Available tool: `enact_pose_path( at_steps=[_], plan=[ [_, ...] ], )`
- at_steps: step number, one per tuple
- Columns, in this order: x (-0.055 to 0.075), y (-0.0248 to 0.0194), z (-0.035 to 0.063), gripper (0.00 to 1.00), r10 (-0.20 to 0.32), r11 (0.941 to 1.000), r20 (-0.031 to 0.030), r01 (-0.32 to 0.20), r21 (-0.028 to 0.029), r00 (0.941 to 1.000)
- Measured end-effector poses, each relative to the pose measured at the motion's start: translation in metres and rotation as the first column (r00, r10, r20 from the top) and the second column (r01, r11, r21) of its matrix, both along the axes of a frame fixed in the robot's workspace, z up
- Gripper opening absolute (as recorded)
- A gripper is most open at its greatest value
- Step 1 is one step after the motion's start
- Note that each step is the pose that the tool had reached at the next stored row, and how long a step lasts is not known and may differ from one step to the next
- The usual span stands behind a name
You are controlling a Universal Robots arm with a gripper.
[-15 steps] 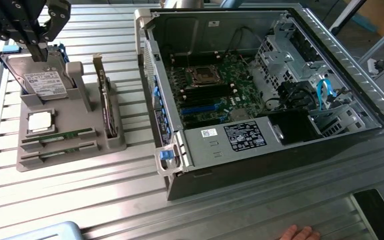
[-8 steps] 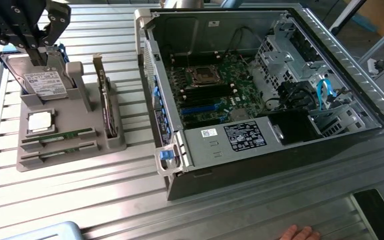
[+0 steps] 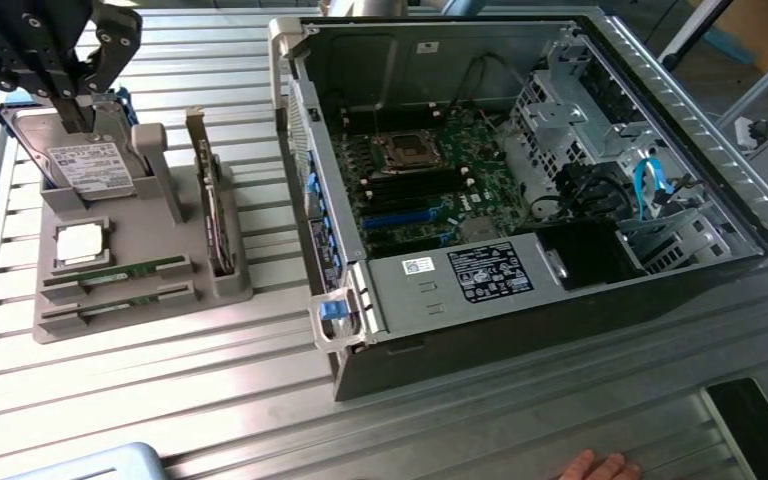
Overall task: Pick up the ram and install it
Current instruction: 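Reach for the ram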
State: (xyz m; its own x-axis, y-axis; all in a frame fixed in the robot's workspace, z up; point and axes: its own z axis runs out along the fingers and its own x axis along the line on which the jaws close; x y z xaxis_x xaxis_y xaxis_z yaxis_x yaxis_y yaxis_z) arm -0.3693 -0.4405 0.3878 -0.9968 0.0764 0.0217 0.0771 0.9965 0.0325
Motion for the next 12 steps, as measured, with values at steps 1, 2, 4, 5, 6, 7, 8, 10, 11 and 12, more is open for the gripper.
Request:
enact_pose_path(
  at_steps=[1, 2, 4, 5, 6, 7, 8, 10, 11, 12],
  plan=[
    [0.0, -0.0002, -0.0002, 0.11, 0.0, 1.0, 0.0, 0.0, -0.0003, 1.0],
    [0.0, -0.0004, -0.0002, 0.11, 0.0, 1.0, -0.0001, 0.0, -0.0007, 1.0],
    [0.0, -0.0009, -0.0005, 0.11, 0.0, 1.0, 0.0, 0.0, -0.0013, 1.0],
    [0.0, -0.0013, -0.0008, 0.11, 0.0, 1.0, 0.0, 0.0, -0.0019, 1.0],
    [0.0, -0.0016, -0.0011, 0.11, 0.0, 1.0, 0.0, 0.0, -0.0022, 1.0],
    [0.0, -0.002, -0.0015, 0.11, 0.0, 1.0, 0.0, 0.0, -0.0026, 1.0],
    [0.0, -0.0032, -0.0023, 0.11, 0.0, 1.0, -0.0004, 0.0, -0.0034, 1.0],
    [0.0, -0.005, -0.0037, 0.11, 0.0, 1.0, -0.0009, 0.0, -0.0044, 1.0],
    [0.0, -0.0055, -0.0041, 0.11, 0.0, 1.0, -0.001, 0.0, -0.0046, 1.0],
    [0.0, -0.0064, -0.0047, 0.11, 0.0, 1.0, -0.0013, 0.0, -0.005, 1.0]
  ],
)
